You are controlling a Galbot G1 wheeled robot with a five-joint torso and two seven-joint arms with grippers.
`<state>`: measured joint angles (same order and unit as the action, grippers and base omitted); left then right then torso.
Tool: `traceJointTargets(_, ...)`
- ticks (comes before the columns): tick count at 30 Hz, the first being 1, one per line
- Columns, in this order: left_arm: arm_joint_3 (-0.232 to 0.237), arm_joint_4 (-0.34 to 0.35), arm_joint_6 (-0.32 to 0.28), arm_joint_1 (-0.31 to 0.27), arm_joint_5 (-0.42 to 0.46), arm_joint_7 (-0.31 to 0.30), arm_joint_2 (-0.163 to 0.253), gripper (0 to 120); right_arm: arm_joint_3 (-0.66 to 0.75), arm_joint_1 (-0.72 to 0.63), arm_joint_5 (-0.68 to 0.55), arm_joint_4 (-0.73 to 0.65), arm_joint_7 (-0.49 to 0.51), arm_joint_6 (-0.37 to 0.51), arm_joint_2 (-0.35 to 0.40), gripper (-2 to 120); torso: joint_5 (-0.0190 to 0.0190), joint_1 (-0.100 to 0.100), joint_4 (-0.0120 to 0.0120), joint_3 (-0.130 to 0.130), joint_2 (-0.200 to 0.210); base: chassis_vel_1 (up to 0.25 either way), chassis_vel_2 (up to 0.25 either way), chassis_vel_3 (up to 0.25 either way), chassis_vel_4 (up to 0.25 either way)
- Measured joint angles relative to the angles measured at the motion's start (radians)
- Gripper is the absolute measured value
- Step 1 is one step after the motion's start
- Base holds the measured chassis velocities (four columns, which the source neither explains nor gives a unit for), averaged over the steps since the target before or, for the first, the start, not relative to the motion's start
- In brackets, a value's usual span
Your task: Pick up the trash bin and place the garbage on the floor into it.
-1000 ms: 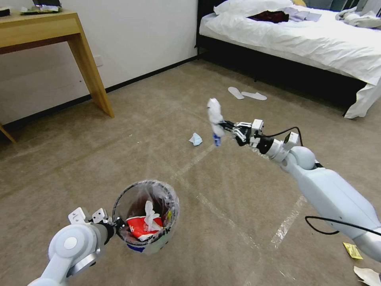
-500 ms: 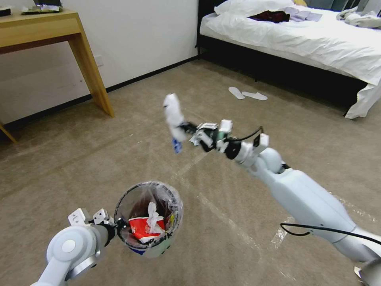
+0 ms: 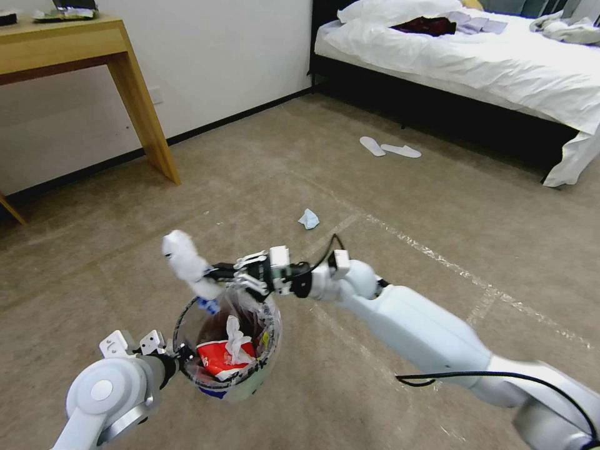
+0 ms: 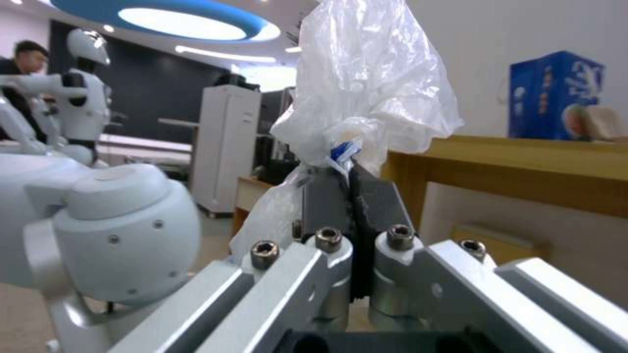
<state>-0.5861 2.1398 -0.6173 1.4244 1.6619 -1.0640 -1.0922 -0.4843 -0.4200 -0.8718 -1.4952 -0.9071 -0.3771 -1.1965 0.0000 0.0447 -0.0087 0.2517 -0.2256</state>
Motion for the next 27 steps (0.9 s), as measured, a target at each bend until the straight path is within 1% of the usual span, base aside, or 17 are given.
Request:
traceJointTargets(4, 0.002, -0.007, 0.001, -0.008, 0.002, 0.000, -0.002, 0, -0.013, -0.012, 0.009, 0.007, -0.011, -0.004, -0.016, 0, 0.0000, 0.000, -0.0004, 0.000, 0.000, 0.000, 0.000, 0.000, 0.000)
traceJointTargets(13, 0.002, -0.015, 0.003, -0.019, 0.009, -0.003, 0.001, 0, -0.044, -0.054, 0.052, 0.041, -0.040, -0.022, -0.036, 0, 0.0001, 0.000, -0.0003, 0.000, 0.000, 0.000, 0.000, 0.000, 0.000)
traceJointTargets(18, -0.002, -0.015, 0.004, -0.020, 0.014, -0.009, 0.004, 0, -0.036, -0.072, 0.074, 0.064, -0.052, -0.033, -0.043, 0, 0.0003, 0.000, -0.0001, 0.000, 0.000, 0.000, 0.000, 0.000, 0.000)
traceJointTargets(27, -0.001, -0.014, 0.004, -0.019, 0.014, -0.012, 0.003, 0, -0.014, -0.073, 0.088, 0.061, -0.067, -0.041, 0.007, 0, 0.0003, 0.000, -0.0004, 0.000, 0.000, 0.000, 0.000, 0.000, 0.000)
